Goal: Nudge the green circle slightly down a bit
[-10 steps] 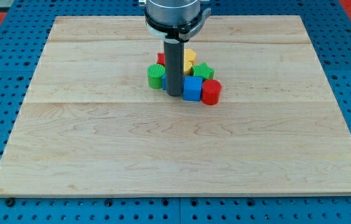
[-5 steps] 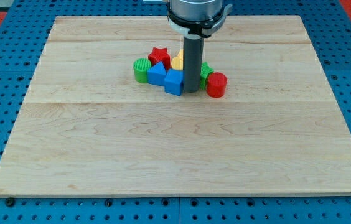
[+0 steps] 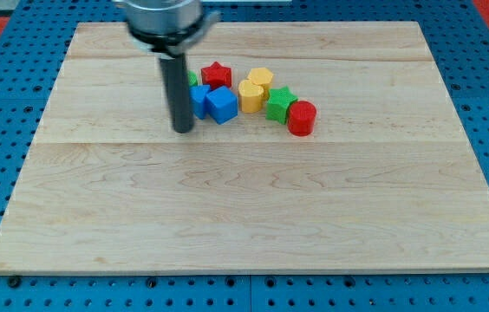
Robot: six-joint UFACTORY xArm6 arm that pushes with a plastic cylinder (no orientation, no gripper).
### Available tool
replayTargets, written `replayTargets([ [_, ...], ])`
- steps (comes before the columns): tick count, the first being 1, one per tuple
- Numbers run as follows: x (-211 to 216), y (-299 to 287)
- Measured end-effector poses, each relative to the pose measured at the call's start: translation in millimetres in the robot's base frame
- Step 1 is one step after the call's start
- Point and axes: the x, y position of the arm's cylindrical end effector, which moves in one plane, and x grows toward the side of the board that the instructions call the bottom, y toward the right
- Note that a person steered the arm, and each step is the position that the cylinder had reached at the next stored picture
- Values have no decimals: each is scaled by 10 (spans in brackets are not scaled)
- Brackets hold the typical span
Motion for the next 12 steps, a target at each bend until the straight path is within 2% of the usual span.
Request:
replayTargets([
  [1,-310,126],
  [2,-314,532],
  [3,-314,396],
  [4,-314,-9],
  [7,-176,-1708],
  [8,-110,-1950],
  [9,-358,-1945],
  [10,-996,-1731],
  [12,-1467,271],
])
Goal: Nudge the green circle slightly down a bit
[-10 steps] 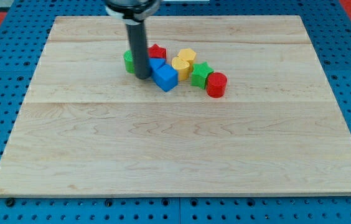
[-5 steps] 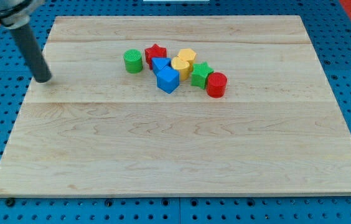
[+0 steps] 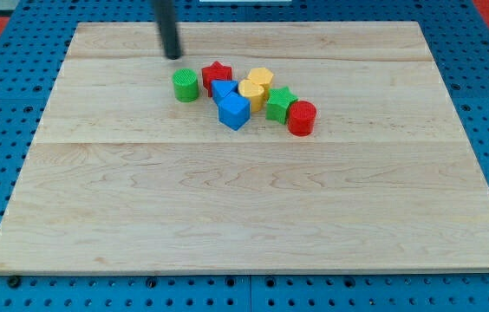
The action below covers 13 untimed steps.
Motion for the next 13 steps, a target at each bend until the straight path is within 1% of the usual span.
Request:
replayTargets([
  [2,-86,534],
  [5,-66,833],
  [7,-67,841],
  [9,-51,1299],
  [10,114,1053],
  [11,353,-33],
  [12,771,-715],
  [13,815,-675],
])
